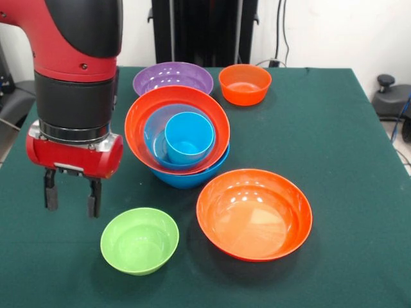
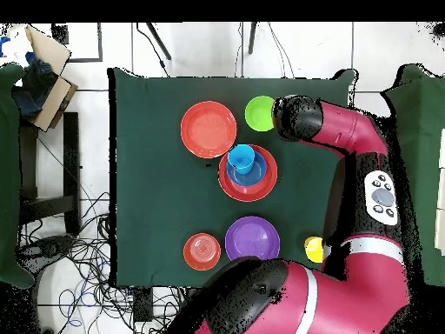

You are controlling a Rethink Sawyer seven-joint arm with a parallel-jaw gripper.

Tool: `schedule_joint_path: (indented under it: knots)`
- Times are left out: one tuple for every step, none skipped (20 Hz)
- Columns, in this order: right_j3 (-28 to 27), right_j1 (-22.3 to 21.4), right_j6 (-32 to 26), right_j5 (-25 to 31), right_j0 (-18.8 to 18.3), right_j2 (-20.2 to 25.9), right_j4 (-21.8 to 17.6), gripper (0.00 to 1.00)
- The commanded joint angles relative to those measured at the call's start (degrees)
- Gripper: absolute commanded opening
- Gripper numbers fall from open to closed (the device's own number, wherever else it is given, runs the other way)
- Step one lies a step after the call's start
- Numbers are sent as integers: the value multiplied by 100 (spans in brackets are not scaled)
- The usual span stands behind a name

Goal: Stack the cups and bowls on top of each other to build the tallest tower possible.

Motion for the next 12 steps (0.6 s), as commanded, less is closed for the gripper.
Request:
schedule_joint_path:
  knots:
    - [340, 201, -53, -8, 284, 236, -410, 100]
    - [368, 197, -1, -16, 319, 219, -391, 100]
    - [384, 193, 36, -27, 345, 201, -377, 100]
    - [386, 193, 107, -29, 393, 170, -354, 100]
    - [393, 193, 141, -36, 421, 153, -340, 100]
    - [401, 199, 185, -52, 451, 134, -323, 100]
    - [410, 205, 229, -67, 480, 114, -307, 100]
    - [410, 250, 219, -134, 465, 154, -291, 100]
    - [404, 299, 199, -171, 438, 195, -265, 100]
    - [426, 390, 189, -320, 378, 289, -239, 100]
    - [441, 419, 194, -431, 368, 304, -257, 100]
    - [471, 443, 190, -532, 343, 325, -270, 100]
